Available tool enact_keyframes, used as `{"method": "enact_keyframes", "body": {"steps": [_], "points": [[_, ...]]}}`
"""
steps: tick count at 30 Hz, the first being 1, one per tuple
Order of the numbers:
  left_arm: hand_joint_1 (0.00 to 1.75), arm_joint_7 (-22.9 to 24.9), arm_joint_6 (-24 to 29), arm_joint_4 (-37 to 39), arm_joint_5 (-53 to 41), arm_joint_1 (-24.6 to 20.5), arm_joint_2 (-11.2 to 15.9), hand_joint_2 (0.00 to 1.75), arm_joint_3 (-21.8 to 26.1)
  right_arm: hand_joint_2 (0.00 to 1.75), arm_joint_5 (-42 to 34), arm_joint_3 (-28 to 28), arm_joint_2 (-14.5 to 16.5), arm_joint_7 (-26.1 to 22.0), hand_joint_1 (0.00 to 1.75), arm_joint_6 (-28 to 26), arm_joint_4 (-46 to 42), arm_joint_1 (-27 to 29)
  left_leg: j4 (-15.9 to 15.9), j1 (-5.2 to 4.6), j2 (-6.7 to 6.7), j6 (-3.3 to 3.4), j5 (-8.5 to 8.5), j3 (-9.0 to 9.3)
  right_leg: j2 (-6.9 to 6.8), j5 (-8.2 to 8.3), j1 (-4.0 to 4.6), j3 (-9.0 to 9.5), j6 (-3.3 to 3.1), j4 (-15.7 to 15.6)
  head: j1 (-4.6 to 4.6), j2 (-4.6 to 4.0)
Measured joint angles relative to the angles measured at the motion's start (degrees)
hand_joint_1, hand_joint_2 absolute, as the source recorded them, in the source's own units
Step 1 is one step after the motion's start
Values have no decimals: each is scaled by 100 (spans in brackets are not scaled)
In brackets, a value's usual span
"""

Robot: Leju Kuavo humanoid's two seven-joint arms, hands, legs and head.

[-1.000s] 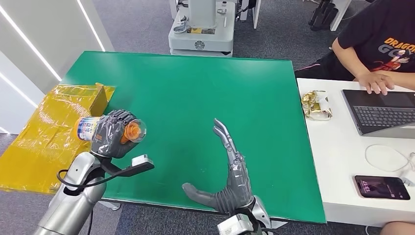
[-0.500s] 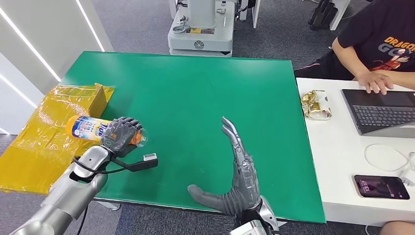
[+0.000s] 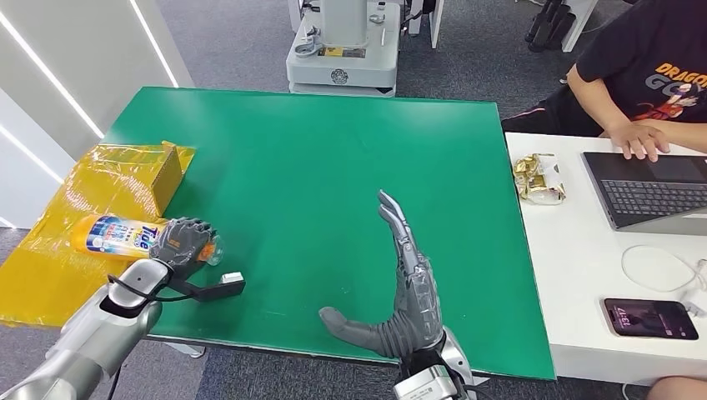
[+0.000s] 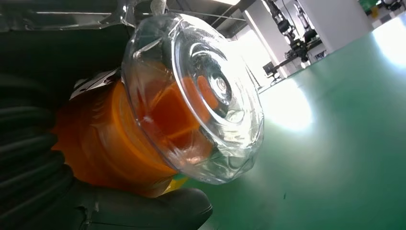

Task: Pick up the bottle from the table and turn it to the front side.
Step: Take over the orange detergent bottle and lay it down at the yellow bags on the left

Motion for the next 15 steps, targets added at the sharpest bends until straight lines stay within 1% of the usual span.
{"method": "enact_keyframes", "body": {"steps": [6,9,10,11,13,14,15], "points": [[175,-37,97,283,-277,-138,1,175,-2,175,-9,13,0,9,0,12,13,-18,0,0,0,0,0,0,-1,0,0,0,0,0,1,0],[175,-146,179,518,-427,-270,-39,175,-14,175,-34,33,0,9,0,22,30,-32,0,0,0,0,0,1,-1,0,0,0,0,0,1,0],[166,-183,192,593,-460,-318,-55,175,-21,175,-45,37,0,9,0,24,38,-40,0,0,0,0,0,1,-1,0,0,0,0,0,1,0],[128,-216,193,660,-481,-367,-71,175,-29,175,-53,40,0,9,0,25,46,-48,1,0,0,0,0,0,-1,0,0,0,0,0,1,0],[43,-308,167,799,-500,-487,-105,175,-46,175,-76,44,0,7,0,21,63,-67,1,0,-1,0,0,0,-1,0,0,0,0,0,1,0],[7,-379,123,869,-477,-556,-125,175,-55,175,-89,46,0,5,0,16,69,-77,1,0,-1,0,0,1,-1,0,0,0,0,0,1,0],[2,-458,53,946,-432,-635,-146,175,-63,175,-99,49,0,4,0,9,73,-84,1,0,-2,0,0,1,-2,1,0,0,0,0,1,0]]}}
